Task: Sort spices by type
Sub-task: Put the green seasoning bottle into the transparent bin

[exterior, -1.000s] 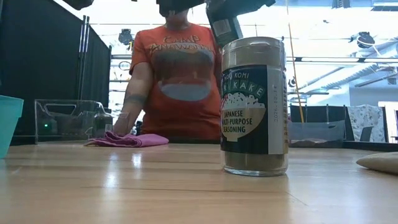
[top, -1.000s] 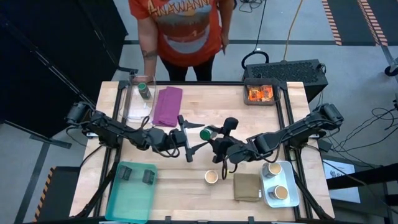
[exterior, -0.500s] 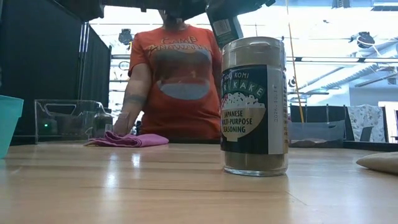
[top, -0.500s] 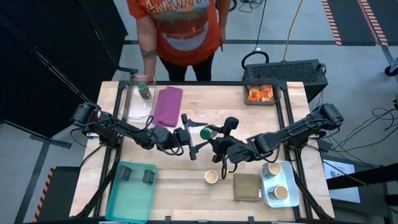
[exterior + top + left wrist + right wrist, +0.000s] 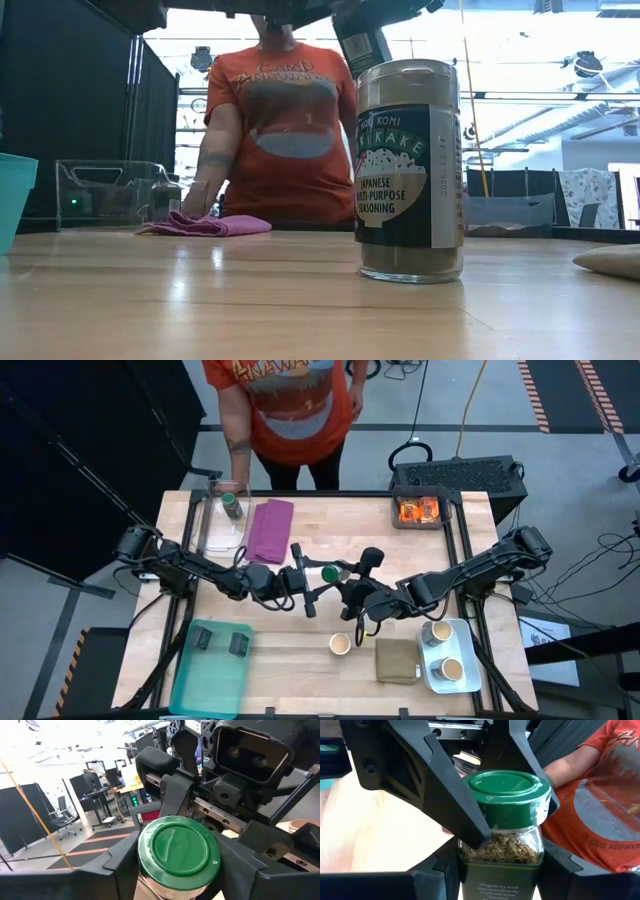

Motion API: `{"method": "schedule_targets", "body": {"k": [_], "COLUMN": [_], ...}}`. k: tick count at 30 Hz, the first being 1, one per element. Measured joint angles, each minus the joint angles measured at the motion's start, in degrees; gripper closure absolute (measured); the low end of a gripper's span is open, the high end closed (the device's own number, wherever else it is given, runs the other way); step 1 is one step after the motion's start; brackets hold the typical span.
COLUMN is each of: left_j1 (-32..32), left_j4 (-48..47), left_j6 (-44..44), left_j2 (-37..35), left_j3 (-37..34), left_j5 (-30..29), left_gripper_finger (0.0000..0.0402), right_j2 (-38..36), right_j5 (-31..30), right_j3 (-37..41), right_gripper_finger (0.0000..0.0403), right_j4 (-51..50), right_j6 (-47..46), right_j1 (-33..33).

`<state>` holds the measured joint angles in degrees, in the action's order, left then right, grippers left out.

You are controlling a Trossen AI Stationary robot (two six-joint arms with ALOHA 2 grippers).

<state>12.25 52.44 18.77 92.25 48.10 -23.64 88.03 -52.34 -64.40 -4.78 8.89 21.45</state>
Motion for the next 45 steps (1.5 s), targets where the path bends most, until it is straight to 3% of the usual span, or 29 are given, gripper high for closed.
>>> {"method": "schedule_targets", "body": {"k": [3, 5, 9, 12, 18, 20, 22, 29, 34, 38, 45], "left_j1": [0.5, 1.1, 1.9, 2.1, 2.0, 1.9, 1.7, -2.4, -7.4, -11.7, -19.6], "left_j4": [0.0, -0.1, -1.0, -0.9, -7.5, -12.4, -20.3, -62.5, -91.9, -104.0, -108.4], "left_j6": [-0.4, -0.6, -0.6, -0.5, -0.6, -1.8, -5.3, -31.4, -54.6, -66.7, -68.7], "left_j2": [0.0, 0.0, 0.0, -0.4, -5.3, -8.4, -12.6, -32.9, -45.4, -49.0, -46.9], "left_j3": [0.0, 0.0, -0.1, -0.1, -0.1, -0.1, -0.1, -0.1, 0.0, 0.0, -0.1], "left_j5": [-0.7, -2.5, -10.2, -16.1, -34.1, -40.5, -43.0, -36.7, -33.2, -33.4, -32.4], "left_gripper_finger": [0.0191, 0.0191, 0.0191, 0.0191, 0.0191, 0.0191, 0.0191, 0.0191, 0.0191, 0.0191, 0.0191], "right_j2": [0.0, 0.0, -0.1, -0.1, -0.5, -0.8, -1.8, -5.3, -5.4, -5.4, -5.3], "right_j5": [0.4, 0.4, 0.1, 0.1, -1.9, -1.6, -1.3, 9.6, 16.9, 18.4, 20.3], "right_j3": [0.0, 0.0, 0.0, 0.0, 0.0, 0.0, 0.0, 0.0, 0.8, 1.7, 1.7], "right_gripper_finger": [0.0224, 0.0192, 0.0117, 0.0086, 0.0079, 0.0084, 0.0089, 0.0097, 0.0097, 0.0097, 0.0097], "right_j4": [0.0, 0.1, 0.5, 0.3, -0.8, -1.0, -3.4, -11.1, -9.6, -7.8, -6.7], "right_j6": [-0.6, -0.6, -2.4, -3.7, -7.0, -8.7, -10.3, -17.5, -17.4, -17.3, -16.8], "right_j1": [-0.1, -0.1, -0.1, -0.1, -0.2, -0.9, -1.9, -9.5, -14.4, -17.1, -18.5]}}
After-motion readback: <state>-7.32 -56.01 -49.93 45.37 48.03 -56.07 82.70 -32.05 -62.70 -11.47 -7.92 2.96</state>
